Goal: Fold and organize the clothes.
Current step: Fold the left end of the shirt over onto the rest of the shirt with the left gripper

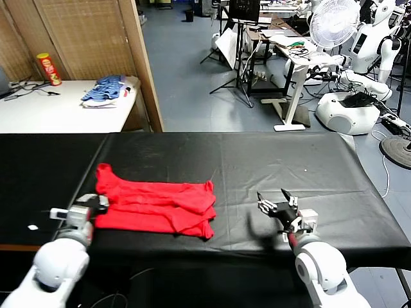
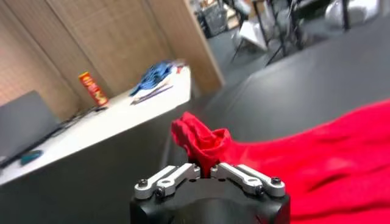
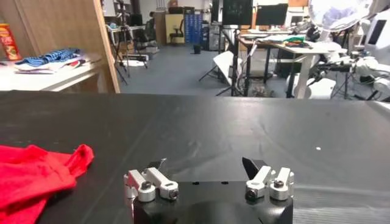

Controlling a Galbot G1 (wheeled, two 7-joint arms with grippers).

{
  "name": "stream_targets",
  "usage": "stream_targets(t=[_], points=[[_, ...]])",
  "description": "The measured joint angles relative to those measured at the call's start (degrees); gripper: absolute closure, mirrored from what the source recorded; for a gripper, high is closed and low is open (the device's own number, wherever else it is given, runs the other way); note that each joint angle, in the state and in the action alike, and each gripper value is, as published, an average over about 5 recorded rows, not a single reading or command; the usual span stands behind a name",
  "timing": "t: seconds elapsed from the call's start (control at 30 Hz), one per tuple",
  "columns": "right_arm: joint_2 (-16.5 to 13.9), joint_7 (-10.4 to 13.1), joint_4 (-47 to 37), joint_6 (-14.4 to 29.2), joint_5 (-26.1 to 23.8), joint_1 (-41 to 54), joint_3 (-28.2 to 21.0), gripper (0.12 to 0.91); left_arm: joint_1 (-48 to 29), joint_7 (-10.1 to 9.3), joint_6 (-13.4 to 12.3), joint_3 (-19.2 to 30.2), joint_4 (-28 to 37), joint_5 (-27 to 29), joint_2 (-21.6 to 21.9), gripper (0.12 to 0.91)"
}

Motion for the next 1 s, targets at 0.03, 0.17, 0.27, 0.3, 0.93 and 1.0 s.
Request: stream_targets(t=[0.03, 0.17, 0.27, 0.3, 0.93, 1.0], points=[[0.15, 0.00, 0.14, 0.02, -0.11, -0.29, 0.29, 0.227, -0.60, -0.61, 0.90, 1.25, -0.96, -2.77, -0.94, 0.869], [0.86, -0.10, 0.64, 0.25, -0.80, -1.40, 1.21, 0.227, -3.36, -2.63, 3.34, 6.01, -3.16, -11.77, -4.70, 0.869], [1.34, -0.18, 0.75, 0.39, -1.32, -1.96, 1.48, 0.227, -4.97, -3.35, 3.79, 8.96, -3.73, -14.67, -7.21, 0.869], [1.48, -0.18, 0.75, 0.40, -1.44, -2.06, 1.51, 0.227, -5.35, -3.44, 3.78, 9.79, -3.81, -15.00, -7.98, 0.869], [2.37, -2.68, 0.84, 1.50, -2.27, -1.78, -0.77, 0.227, -6.43, 0.40, -2.26, 15.93, 0.24, -5.28, -17.35, 0.813], [2.30, -3.29, 0.85, 1.81, -2.22, -1.44, -1.38, 0.227, -6.23, 1.02, -3.20, 16.03, 0.32, -5.46, -17.54, 0.720]])
